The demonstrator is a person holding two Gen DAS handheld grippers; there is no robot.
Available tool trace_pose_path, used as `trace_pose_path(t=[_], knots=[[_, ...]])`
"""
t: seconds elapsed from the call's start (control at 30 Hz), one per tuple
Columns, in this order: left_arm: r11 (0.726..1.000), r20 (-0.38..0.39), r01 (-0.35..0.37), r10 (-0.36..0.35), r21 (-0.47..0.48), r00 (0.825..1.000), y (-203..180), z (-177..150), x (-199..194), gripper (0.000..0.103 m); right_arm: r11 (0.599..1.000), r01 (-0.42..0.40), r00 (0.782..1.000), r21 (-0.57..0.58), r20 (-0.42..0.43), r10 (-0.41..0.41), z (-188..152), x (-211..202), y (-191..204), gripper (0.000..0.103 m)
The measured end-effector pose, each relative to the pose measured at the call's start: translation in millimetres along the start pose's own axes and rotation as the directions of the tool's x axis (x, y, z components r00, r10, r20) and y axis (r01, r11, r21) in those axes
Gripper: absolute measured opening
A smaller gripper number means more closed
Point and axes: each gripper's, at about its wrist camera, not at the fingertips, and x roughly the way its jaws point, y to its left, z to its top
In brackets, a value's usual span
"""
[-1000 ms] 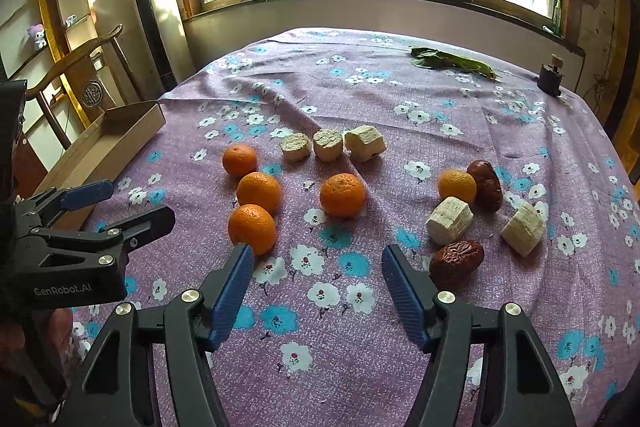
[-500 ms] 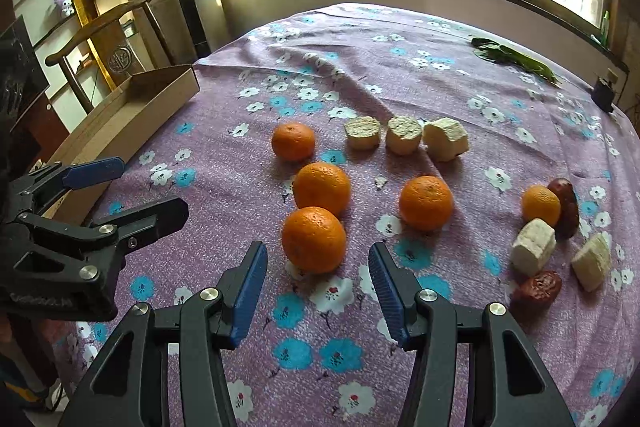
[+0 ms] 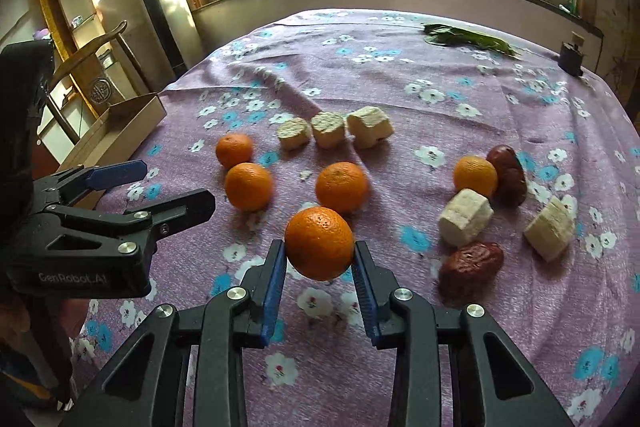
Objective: Organize fruits
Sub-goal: 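Close the right gripper on an orange while the left gripper grasps another orange, then carry both held oranges into the cardboard tray and open both grippers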
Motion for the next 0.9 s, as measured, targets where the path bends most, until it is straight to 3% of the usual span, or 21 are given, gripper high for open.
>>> trace_pose_path(t=[0.13, 0.2, 0.27, 0.33, 0.37, 0.4, 0.67, 0.9], knots=[[1.000, -0.023, 0.008, -0.008, 0.025, 1.000, -13.2, 5.9, 18.4, 0.101, 1.000, -0.001, 1.000, 0.019, 0.010, 0.001, -1.2, -4.3, -10.1, 0.036], [0.999, -0.026, 0.014, -0.013, 0.031, 1.000, -16.4, 7.3, 25.1, 0.091, 1.000, -0.007, 1.000, 0.021, 0.014, 0.006, -1.9, -4.4, -11.5, 0.036], [0.999, -0.047, 0.019, -0.018, 0.028, 0.999, -16.8, 7.6, 33.6, 0.056, 1.000, -0.010, 1.000, 0.024, 0.015, 0.010, -2.1, -3.6, -12.5, 0.036], [0.999, -0.042, 0.046, -0.045, 0.017, 0.998, -15.2, 6.9, 34.9, 0.049, 1.000, -0.014, 1.000, 0.026, 0.015, 0.013, -3.1, -3.5, -12.9, 0.036], [0.998, -0.043, 0.064, -0.063, 0.014, 0.997, -15.2, 6.7, 33.5, 0.034, 1.000, -0.016, 1.000, 0.026, 0.017, 0.015, -3.1, -4.3, -12.3, 0.036], [0.996, -0.045, 0.089, -0.089, 0.007, 0.995, -14.9, 6.6, 31.6, 0.033, 1.000, -0.017, 1.000, 0.025, 0.020, 0.016, -3.2, -4.9, -11.5, 0.036], [1.000, -0.006, 0.012, -0.012, -0.007, 1.000, -2.2, -4.3, 0.4, 0.033, 0.999, -0.034, 0.999, 0.003, 0.033, 0.034, -1.3, -12.8, 6.4, 0.036], [0.998, 0.028, -0.058, 0.058, -0.019, 0.998, 24.8, -13.3, -37.7, 0.033, 0.994, -0.089, 0.995, -0.068, 0.039, 0.092, 9.7, -13.5, 46.4, 0.037]])
